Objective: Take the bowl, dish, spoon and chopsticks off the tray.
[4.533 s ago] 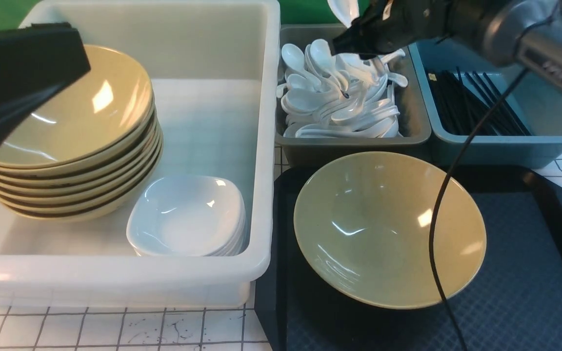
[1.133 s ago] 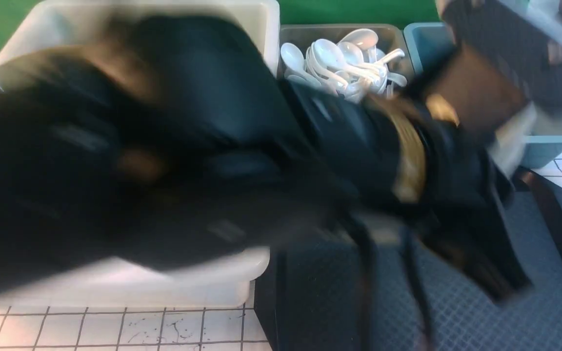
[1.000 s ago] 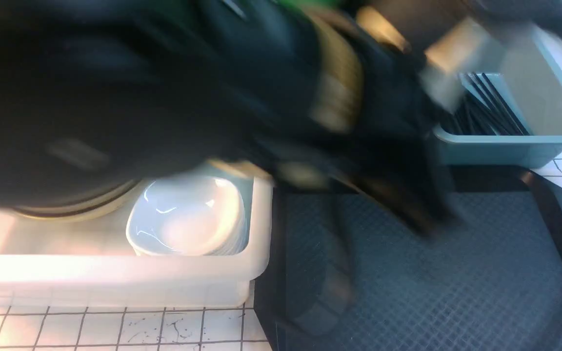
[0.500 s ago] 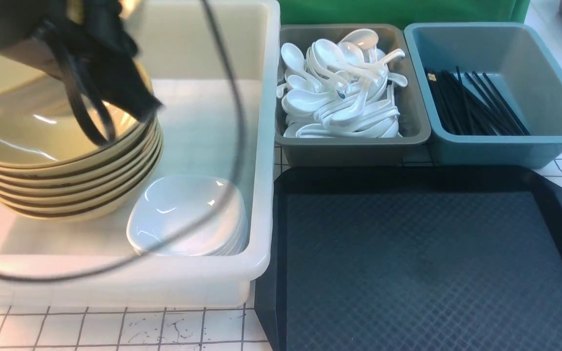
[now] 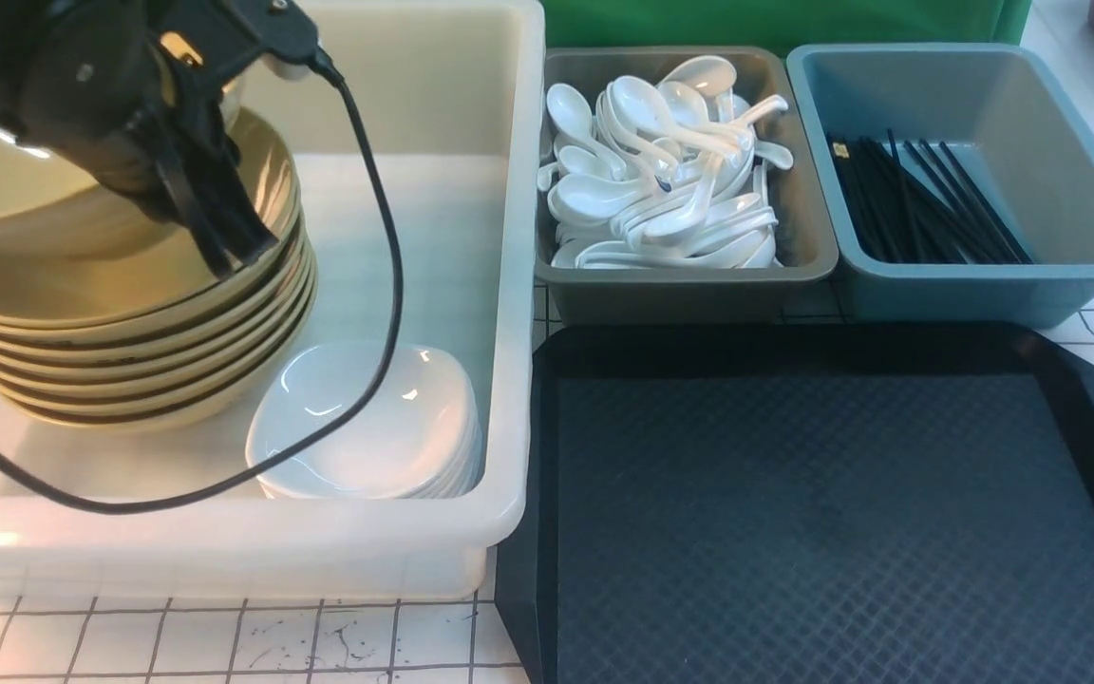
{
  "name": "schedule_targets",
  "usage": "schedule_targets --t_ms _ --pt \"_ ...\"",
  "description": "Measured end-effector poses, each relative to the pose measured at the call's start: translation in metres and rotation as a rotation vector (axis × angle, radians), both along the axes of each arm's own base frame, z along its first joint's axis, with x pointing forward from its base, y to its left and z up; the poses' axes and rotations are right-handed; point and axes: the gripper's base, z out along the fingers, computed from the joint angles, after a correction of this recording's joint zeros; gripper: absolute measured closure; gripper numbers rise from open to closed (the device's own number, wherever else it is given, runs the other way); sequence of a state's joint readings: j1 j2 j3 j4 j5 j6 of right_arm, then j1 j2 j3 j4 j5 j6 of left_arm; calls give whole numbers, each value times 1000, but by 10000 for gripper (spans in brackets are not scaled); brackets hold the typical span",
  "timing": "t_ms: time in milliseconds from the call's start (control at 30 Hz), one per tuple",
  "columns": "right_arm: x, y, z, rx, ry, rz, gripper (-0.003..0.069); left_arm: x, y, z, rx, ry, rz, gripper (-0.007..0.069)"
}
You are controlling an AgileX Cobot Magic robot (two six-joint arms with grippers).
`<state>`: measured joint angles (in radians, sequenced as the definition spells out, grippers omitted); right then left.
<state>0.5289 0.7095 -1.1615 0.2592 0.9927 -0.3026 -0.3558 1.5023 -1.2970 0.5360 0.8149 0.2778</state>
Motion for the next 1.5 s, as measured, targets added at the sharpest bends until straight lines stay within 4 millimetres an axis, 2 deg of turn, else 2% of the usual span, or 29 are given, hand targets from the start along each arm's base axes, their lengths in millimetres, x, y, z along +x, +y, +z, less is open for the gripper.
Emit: schedule_targets --t_ms 300,400,600,633,667,800,833,867,933,1000,1067,1167,1233,1300,1400,1500 --pt "-1 0 0 -16 3 12 612 4 4 -7 -8 24 20 596" --pt "-2 -1 -1 -17 4 13 612 3 2 -8 -47 34 31 539" --pt "-9 -5 1 -12 -18 19 612 1 3 -8 -59 51 48 330" --pt "-10 -5 1 -11 -21 19 612 0 3 -8 -60 50 49 321" --pt "-11 -6 2 -9 -25 20 612 -1 3 -5 -71 39 56 261" --pt "-16 -8 3 -4 -39 22 612 -16 -7 13 -115 -23 46 120" --pt "-16 -9 3 -3 -39 23 612 -20 -8 17 -127 -36 43 104" --pt "-16 -9 3 -3 -41 23 612 -32 -14 30 -172 -72 29 76" --pt "-16 -9 3 -1 -40 24 612 -48 -22 44 -253 -109 22 66" --pt "-16 -8 3 -1 -39 25 612 -65 -25 59 -382 -143 51 78" --pt "-16 -9 3 1 -35 23 612 -80 -26 70 -542 -150 116 152" --pt "-18 -9 1 -6 -5 19 612 -113 -19 89 -797 -140 203 376" --pt "-19 -10 -1 -23 30 17 612 -139 -10 93 -917 -128 206 531" --pt "-21 -11 -5 -51 73 19 612 -161 -2 87 -1003 -119 179 595" --pt "-23 -14 -8 -62 113 -8 612 -197 10 75 -1151 -144 96 622" --pt "-25 -19 -18 -55 150 -79 612 -230 23 40 -1288 -187 10 626"
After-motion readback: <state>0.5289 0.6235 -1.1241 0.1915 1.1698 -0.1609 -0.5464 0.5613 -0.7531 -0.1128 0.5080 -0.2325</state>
